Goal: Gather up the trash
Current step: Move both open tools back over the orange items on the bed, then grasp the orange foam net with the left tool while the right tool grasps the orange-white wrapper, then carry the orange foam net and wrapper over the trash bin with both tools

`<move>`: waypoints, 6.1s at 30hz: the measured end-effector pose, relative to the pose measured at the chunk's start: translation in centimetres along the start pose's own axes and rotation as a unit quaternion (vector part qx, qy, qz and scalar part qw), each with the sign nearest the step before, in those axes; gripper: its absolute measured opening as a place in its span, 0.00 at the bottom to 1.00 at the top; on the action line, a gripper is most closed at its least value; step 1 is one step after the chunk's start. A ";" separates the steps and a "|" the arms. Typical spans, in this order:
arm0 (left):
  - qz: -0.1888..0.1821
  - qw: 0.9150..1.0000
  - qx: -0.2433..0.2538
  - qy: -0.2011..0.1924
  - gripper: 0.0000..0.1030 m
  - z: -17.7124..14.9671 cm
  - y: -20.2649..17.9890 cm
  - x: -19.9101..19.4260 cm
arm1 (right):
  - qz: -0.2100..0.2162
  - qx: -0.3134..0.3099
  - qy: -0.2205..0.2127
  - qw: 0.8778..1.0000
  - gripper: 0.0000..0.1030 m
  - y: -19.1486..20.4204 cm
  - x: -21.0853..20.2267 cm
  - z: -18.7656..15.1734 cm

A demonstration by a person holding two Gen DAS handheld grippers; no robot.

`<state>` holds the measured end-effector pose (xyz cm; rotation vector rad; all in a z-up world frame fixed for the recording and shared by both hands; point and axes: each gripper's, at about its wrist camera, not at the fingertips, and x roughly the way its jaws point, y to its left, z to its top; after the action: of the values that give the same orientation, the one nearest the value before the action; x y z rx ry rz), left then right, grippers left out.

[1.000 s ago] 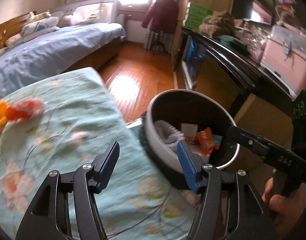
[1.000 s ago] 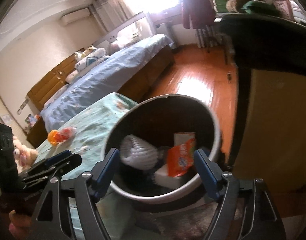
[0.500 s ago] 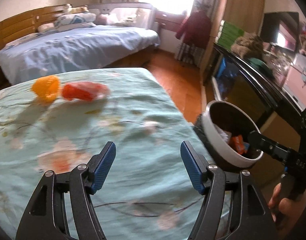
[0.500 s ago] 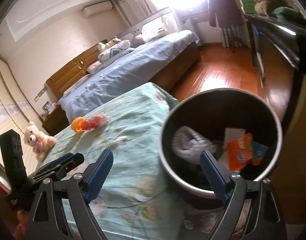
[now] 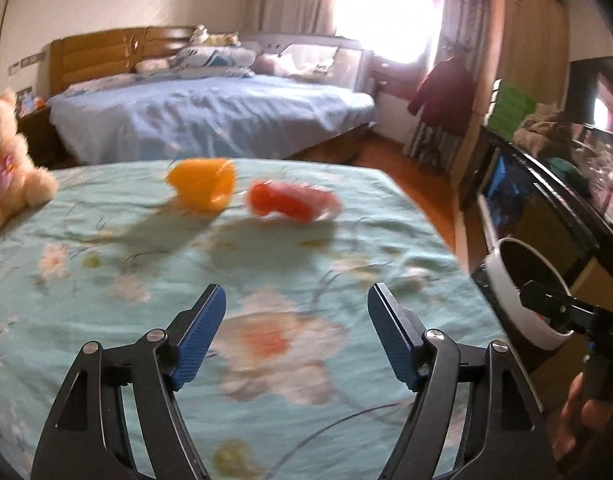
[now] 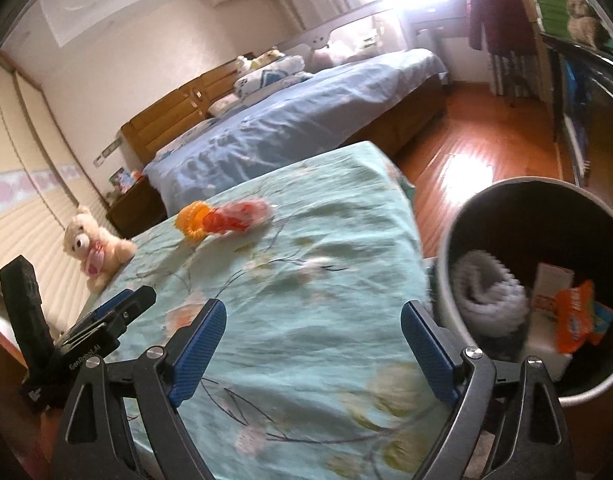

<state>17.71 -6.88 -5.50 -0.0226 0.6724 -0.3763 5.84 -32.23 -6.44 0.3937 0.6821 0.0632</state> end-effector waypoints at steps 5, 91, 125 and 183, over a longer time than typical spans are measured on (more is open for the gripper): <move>0.049 0.998 -0.026 0.014 0.76 0.0 3.3 0.7 | 0.012 -0.023 0.019 0.999 0.88 1.6 2.7 0.2; 0.065 0.997 -0.040 0.005 0.13 2.9 9.7 4.7 | 0.108 -0.227 0.145 0.957 0.36 12.5 20.1 3.9; 0.032 0.992 -0.073 -0.093 0.13 4.6 -1.1 -4.3 | 0.113 -0.120 0.082 0.983 0.32 5.4 12.2 2.2; -0.144 0.977 0.128 0.089 0.13 -1.3 -16.4 -0.4 | -0.067 0.028 -0.051 0.996 0.32 -6.5 -9.3 -2.1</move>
<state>11.15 -21.85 -3.97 0.1617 0.7957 -0.7478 -3.19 -39.26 -4.73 0.4019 0.6095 -0.1018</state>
